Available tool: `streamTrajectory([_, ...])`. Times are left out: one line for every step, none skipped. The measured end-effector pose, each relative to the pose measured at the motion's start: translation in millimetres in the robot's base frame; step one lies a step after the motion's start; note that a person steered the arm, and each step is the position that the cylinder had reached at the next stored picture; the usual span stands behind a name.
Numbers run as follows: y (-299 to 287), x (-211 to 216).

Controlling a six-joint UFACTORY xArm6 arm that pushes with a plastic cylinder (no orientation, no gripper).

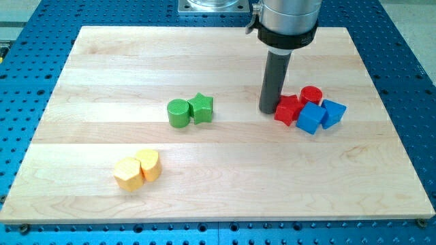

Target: Push the green blocks closely to the yellow blocks

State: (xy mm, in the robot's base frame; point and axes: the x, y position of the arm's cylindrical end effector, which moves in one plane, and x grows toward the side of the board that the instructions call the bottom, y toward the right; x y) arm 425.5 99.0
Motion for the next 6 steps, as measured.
streamTrajectory([14,-5])
streamTrajectory([-36,-14])
streamTrajectory([-38,-17])
streamTrajectory([-38,-17])
streamTrajectory([-38,-17])
streamTrajectory([-40,-22])
